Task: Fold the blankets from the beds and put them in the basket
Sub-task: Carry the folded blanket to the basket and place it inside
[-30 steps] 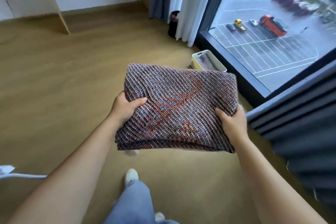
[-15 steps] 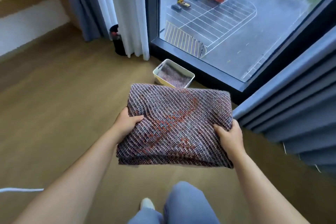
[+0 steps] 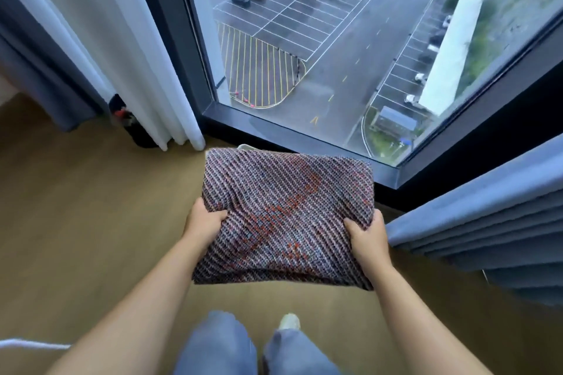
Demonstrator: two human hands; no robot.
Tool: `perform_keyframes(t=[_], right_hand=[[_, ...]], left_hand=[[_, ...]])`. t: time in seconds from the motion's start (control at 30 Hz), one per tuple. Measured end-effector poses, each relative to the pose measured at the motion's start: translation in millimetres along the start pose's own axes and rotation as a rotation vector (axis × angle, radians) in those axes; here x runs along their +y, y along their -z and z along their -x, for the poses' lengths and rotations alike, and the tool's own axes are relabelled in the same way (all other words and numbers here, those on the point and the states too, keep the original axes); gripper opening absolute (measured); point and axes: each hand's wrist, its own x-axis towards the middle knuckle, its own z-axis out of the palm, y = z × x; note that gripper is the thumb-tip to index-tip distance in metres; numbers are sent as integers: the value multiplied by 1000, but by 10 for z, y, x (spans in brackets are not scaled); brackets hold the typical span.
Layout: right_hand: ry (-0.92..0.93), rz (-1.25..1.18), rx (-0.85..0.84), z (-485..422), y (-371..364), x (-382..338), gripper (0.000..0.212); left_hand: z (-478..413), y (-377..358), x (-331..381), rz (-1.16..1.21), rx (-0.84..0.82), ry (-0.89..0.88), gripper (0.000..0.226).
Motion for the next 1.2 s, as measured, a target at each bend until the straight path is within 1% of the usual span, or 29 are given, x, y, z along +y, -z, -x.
perform_keyframes(t=[0.1, 0.23, 0.33, 0.47, 0.57, 0.67, 0.73, 0.83, 0.93, 1.0, 1.07, 1.13, 1.2], right_hand=[[-46, -20, 54, -454, -311, -229, 25], [-124, -13, 150, -1085, -768, -468, 24], [-218, -19, 259, -1592, -1246, -522, 27], [-308, 62, 302, -2195, -1764, -416, 30], [-342, 138, 370, -2626, -2049, -172, 32], [-371, 179, 439, -3064, -2284, 164, 32], [-369, 234, 453, -3348, -2437, 459, 33], [-349, 304, 410, -3777, -2716, 1001, 35], [-337, 363, 359, -4184, -3158, 1574, 36], [-333, 367, 307, -4394, -3536, 1926, 34], [-347, 381, 239, -4492, -3920, 2238, 32], [-378, 392, 207, -4476, -4226, 2486, 34], [-419, 430, 185, -4438, -4400, 2663, 41]], left_hand=[[-671, -47, 327, -20, 11, 0, 37], [-1612, -237, 734, -63, -71, -38, 44], [-2430, -403, 978, -169, -132, -83, 44], [-3295, -657, 1060, -304, -149, -135, 40], [-3815, -980, 986, -336, -198, -190, 38], [-4277, -1359, 739, -314, -267, -227, 37], [-4583, -1604, 492, -307, -297, -221, 39], [-5088, -1933, -9, -311, -324, -195, 46], [-5668, -2174, -578, -381, -304, -176, 49], [-6039, -2271, -924, -457, -270, -166, 48], [-6349, -2302, -1205, -581, -208, -166, 43], [-6568, -2304, -1400, -736, -147, -210, 40], [-6665, -2338, -1514, -903, -136, -292, 37]])
